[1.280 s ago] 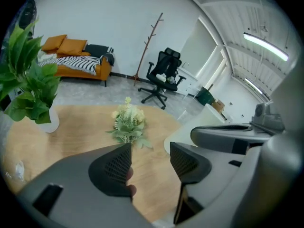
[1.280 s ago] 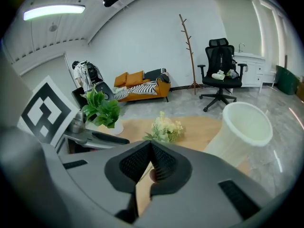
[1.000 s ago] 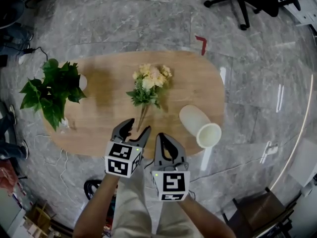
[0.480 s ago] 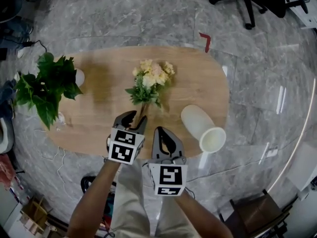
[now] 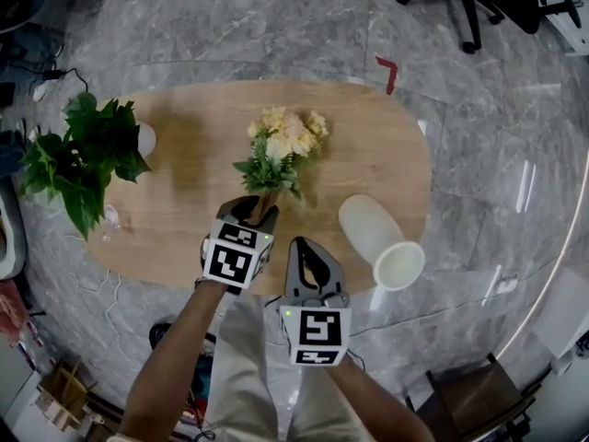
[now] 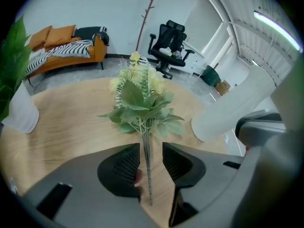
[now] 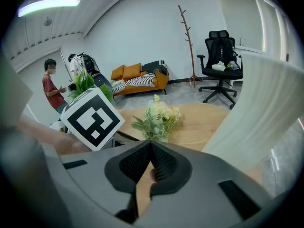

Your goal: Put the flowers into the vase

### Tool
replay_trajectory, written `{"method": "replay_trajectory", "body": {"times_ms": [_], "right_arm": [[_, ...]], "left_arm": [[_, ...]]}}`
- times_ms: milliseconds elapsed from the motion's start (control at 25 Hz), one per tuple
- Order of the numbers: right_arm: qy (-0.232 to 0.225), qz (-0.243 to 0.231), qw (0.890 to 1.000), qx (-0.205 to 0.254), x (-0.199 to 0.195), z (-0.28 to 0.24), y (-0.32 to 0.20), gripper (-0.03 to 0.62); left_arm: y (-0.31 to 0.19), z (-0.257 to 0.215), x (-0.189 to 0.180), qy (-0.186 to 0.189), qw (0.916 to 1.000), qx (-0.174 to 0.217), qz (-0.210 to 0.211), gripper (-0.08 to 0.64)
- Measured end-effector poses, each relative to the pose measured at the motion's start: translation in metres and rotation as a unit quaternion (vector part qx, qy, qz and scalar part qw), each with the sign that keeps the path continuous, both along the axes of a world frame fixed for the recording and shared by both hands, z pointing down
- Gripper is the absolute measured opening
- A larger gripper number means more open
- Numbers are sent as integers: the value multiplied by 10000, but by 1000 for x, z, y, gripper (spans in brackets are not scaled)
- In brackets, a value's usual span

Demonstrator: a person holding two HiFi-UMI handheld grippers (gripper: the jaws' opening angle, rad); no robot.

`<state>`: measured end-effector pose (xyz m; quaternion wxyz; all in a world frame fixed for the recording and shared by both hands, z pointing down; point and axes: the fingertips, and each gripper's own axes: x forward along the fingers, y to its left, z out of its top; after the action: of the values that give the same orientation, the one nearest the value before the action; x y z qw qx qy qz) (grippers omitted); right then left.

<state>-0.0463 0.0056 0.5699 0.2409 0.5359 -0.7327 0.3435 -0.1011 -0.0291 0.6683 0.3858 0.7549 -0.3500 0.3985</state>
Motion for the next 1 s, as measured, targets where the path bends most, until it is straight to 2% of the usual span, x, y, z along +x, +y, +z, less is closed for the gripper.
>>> {"method": "replay_trajectory", "body": {"times_ms": [120,280,520,760,1000], "right_arm": [[-30,-14,10000,-32,-2,2,1,2],[-38,-42,10000,-31,-1,3,0,2],[-43,-79,9999,-53,0,3,0,2],[-16,-104,9999,-78,2,3,1,2],[-24,-113,9999,-44,6,0,1,2]], "left_arm": [[-5,2,-2,-16,10000,-25,-42,150],[-14,5,-2,-95,9999,-17,-66,106],[-15,14,1,-146,9996,-255,44,103],[-18,17,0,-216,9993,-291,30,72],[-14,20,4,-239,9985,-484,89,63]]}}
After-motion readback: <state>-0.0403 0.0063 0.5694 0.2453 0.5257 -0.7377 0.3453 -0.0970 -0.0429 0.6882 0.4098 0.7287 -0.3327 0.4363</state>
